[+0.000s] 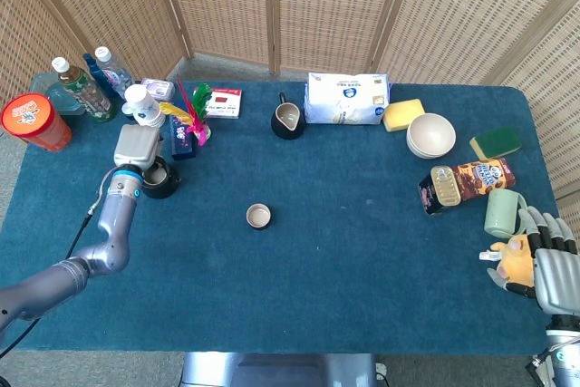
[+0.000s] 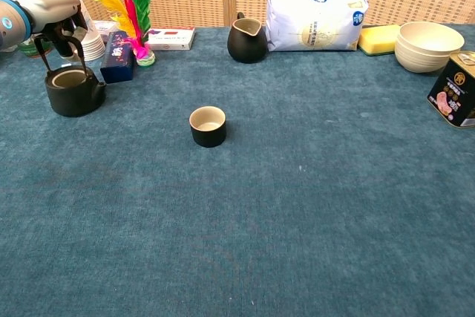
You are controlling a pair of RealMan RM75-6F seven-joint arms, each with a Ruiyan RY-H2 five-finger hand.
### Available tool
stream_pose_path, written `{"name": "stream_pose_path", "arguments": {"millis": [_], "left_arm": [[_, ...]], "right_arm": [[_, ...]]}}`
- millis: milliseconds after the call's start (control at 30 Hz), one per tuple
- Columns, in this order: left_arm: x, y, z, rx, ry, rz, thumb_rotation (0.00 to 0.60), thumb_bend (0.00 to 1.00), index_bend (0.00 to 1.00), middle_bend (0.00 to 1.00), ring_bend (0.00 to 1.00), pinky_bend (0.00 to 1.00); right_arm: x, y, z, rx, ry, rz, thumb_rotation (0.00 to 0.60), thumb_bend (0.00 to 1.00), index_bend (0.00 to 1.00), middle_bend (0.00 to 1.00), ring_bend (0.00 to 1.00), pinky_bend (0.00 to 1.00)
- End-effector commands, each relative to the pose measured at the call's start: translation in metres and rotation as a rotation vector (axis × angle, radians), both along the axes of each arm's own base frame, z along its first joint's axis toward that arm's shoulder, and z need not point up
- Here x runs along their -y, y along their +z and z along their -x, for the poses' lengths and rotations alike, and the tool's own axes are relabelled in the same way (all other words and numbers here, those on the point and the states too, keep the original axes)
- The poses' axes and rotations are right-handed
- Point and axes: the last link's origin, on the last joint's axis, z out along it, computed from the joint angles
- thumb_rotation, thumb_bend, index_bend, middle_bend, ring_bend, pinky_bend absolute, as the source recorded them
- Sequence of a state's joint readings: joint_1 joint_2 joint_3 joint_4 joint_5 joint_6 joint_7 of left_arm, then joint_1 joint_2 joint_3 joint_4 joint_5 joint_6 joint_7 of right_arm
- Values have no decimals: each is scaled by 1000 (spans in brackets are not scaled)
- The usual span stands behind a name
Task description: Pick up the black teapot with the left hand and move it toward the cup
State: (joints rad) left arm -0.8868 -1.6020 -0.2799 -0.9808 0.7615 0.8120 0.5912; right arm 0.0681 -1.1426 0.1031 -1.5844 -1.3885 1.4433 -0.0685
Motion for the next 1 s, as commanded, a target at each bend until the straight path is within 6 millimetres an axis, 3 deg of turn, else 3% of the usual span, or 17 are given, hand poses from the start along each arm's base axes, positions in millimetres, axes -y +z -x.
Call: {"name": "stream_pose_path", "arguments": {"millis": [33, 133, 267, 633, 1000], "left_arm": [[3, 2, -2, 2, -14, -1, 600, 448, 803, 864, 814, 898], [6, 5, -6, 31, -29, 4, 600, 517, 811, 880, 827, 971], [13, 11, -12, 49, -71, 17, 600, 566, 811, 881, 828, 983], [46, 36, -37, 104, -212, 58, 600, 566, 811, 881, 821, 983], [88, 33, -84, 112, -394, 146, 600, 553, 811, 881, 817, 983]], "right_arm": [[0, 0, 0, -1, 0, -3, 443, 0, 0, 0, 0, 0], [0, -1, -1, 1, 2, -4, 444, 0, 0, 0, 0, 0], [0, -1, -1, 0, 3, -5, 443, 0, 0, 0, 0, 0], [-2, -1, -5, 7, 15, -11, 443, 0, 0, 0, 0, 0], [-6, 3, -7, 23, 23, -7, 445, 0, 0, 0, 0, 0]]}}
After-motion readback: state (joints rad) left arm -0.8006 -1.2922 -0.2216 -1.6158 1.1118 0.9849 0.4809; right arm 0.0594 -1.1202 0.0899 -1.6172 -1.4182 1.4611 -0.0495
